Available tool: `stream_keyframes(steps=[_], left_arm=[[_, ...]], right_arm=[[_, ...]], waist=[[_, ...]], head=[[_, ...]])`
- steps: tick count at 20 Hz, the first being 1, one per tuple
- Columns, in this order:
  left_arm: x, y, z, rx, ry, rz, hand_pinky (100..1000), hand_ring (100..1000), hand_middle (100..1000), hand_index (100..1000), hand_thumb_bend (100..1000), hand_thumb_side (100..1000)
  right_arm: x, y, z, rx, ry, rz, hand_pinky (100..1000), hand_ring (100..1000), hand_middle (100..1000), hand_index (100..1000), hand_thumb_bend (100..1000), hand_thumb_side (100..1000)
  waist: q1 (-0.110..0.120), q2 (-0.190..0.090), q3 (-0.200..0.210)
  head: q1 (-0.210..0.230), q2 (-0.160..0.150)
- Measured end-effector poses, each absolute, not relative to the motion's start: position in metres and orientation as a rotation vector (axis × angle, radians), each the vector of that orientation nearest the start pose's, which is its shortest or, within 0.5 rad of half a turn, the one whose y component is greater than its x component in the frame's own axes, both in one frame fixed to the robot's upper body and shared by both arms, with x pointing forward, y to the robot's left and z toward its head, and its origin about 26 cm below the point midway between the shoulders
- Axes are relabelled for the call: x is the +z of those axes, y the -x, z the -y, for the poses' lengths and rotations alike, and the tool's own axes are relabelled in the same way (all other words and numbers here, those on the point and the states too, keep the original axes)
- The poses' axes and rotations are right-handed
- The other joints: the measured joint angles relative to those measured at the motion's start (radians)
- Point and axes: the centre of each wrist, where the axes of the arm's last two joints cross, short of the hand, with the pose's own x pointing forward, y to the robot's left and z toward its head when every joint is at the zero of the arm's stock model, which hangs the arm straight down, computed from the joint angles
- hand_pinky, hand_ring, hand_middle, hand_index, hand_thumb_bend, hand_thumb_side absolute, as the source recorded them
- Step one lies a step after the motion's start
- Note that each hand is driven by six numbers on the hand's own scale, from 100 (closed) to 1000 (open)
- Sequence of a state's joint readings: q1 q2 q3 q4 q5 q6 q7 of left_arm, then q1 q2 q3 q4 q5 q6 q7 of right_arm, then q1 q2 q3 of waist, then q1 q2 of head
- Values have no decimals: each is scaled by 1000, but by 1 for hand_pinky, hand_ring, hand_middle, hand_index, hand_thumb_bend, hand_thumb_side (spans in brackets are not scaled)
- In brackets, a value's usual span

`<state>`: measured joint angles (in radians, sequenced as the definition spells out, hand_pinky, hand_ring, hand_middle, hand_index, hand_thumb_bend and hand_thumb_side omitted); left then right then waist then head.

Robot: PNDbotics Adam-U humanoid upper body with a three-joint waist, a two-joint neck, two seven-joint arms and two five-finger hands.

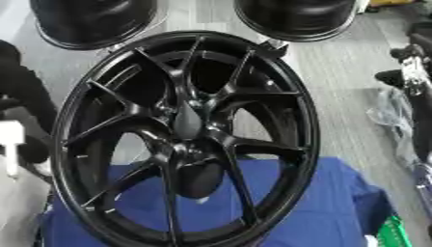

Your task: Pull the pin out of the wheel hub.

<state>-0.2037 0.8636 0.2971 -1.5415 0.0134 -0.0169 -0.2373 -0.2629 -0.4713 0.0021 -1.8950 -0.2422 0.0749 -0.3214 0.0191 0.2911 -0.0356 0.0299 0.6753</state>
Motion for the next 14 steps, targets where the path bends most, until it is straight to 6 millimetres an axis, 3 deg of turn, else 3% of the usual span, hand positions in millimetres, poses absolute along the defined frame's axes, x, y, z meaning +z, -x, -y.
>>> stream_keyframes(steps=[1,2,3,4,8,14], left_arm=[[220,-298,-480,-608,-731,1698,855,801,766,867,504,785],[220,-299,-479,-594,-729,1712,819,765,729,843,374,744],[221,-300,-478,-563,-737,1737,786,735,691,815,239,645],[223,-300,-476,-508,-759,1774,780,733,680,789,155,592],[237,-304,-447,-153,-831,2000,801,766,731,794,161,674],[237,-317,-374,288,-579,2189,808,780,750,772,245,703]], right_arm=[[182,-309,295,8,251,2080,766,614,738,887,100,609],[182,-309,294,10,250,2080,766,613,738,887,100,609],[182,-309,294,11,249,2079,766,613,738,888,100,609],[182,-309,294,11,249,2078,766,613,738,888,100,609],[181,-309,294,13,249,2073,767,613,738,888,100,607],[181,-308,292,18,236,2075,770,622,746,890,100,605]], waist=[[0,0,0],[0,0,0],[0,0,0],[-1,0,0],[-7,0,0],[-17,0,-10]], head=[[0,1],[0,4],[-1,8],[-3,8],[-5,9],[13,17]])
